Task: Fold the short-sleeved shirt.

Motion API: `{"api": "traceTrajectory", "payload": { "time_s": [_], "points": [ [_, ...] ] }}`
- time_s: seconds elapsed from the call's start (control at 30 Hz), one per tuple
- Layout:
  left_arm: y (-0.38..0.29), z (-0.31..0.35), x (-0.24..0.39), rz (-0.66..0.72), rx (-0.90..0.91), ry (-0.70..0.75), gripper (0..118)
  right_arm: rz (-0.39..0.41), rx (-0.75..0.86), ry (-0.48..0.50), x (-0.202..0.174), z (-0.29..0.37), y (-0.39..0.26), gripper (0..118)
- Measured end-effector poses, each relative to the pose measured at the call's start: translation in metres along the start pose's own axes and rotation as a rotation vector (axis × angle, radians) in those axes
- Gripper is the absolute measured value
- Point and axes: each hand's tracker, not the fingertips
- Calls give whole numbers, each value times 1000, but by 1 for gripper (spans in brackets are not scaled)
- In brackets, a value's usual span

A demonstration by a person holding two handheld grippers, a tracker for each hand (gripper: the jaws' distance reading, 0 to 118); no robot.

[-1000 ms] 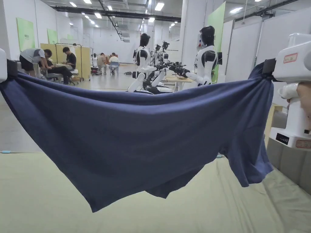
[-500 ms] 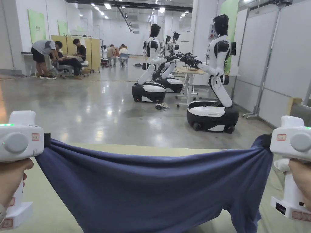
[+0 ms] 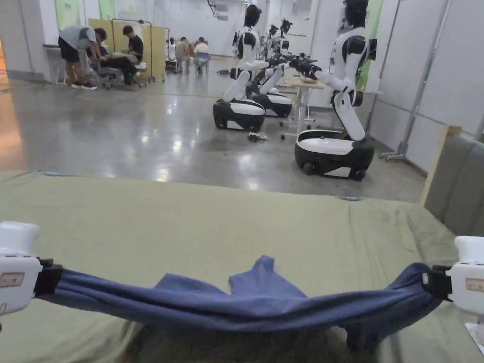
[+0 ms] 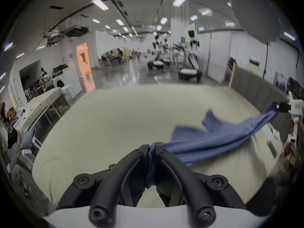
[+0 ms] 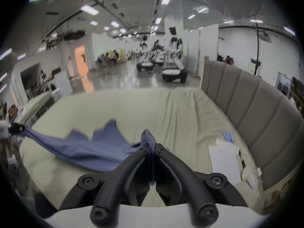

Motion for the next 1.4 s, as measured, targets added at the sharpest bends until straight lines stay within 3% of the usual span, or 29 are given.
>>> {"api": "traceTrajectory", "payload": {
  "time_s": [0.03, 0.13, 0.23, 0.33, 0.37, 0.4, 0.43, 0.47, 0.5, 0.53, 0.57, 0.63, 0.7, 0.8, 0.83, 0.87, 0.9, 1.07, 1.1, 1.13, 1.2, 1.23, 1.4],
  "points": [
    [-29, -1, -2, 2, -51, -12, 9, 39, -46, 6, -2, 1, -28, 5],
    [-108, -13, -6, 78, -214, -32, 9, 37, -192, 18, -6, -13, -105, 5],
    [-158, -30, -5, 130, -301, -49, 9, -4, -262, -23, 0, -41, -155, 5],
    [-161, -30, -2, 160, -268, -48, 10, -85, -248, -20, 9, -47, -163, 5],
    [-156, -25, -2, 168, -239, -38, 15, -98, -220, -14, 11, -45, -159, 15],
    [-151, -19, -3, 167, -207, -44, 24, -107, -194, 3, 12, -41, -152, 39],
    [-144, -9, -4, 162, -201, -60, 43, -96, -198, 10, 11, -35, -144, 92],
    [-140, 1, -5, 169, -186, -76, 63, -80, -199, 22, 7, -28, -135, 115],
    [-137, 15, -2, 153, -164, -64, 78, -34, -152, 22, 0, -17, -128, 117],
    [-138, 28, 0, 107, -112, -35, 84, -14, -8, 16, -8, -2, -121, 115],
    [-140, 39, 2, 80, -61, -8, 84, -8, 31, 13, -15, 6, -116, 116],
    [-150, 57, 4, 47, -1, 47, 84, -38, 34, 101, -39, 20, -106, 117],
    [-166, 62, 2, 101, -34, 121, 83, -60, 27, 185, -63, 22, -103, 116],
    [-190, 66, -10, 185, -53, 76, 81, 37, 50, 207, -113, 25, -104, 105],
    [-202, 53, -25, 221, -87, 29, 63, 96, 63, 187, -131, 22, -106, 66],
    [-208, 48, -31, 253, -121, 14, 22, 140, 61, 171, -145, 17, -109, 29],
    [-213, 46, -37, 239, -121, 49, 4, 183, 55, 175, -158, 10, -113, 11],
    [-224, 30, -61, 206, -135, 34, 4, 164, -17, 248, -195, -8, -123, 12],
    [-221, 26, -52, 189, -129, 35, 5, 157, -20, 254, -199, -10, -124, 12],
    [-219, 21, -55, 175, -119, 25, 27, 154, -24, 255, -201, -10, -122, 12],
    [-214, 5, -61, 151, -122, 13, 81, 152, -37, 253, -205, -14, -123, 12],
    [-210, -5, -52, 148, -121, 9, 92, 152, -45, 250, -207, -16, -124, 12],
    [-199, -48, -48, 93, -158, -14, 90, 137, -65, 217, -196, -22, -115, 12]
  ]
}}
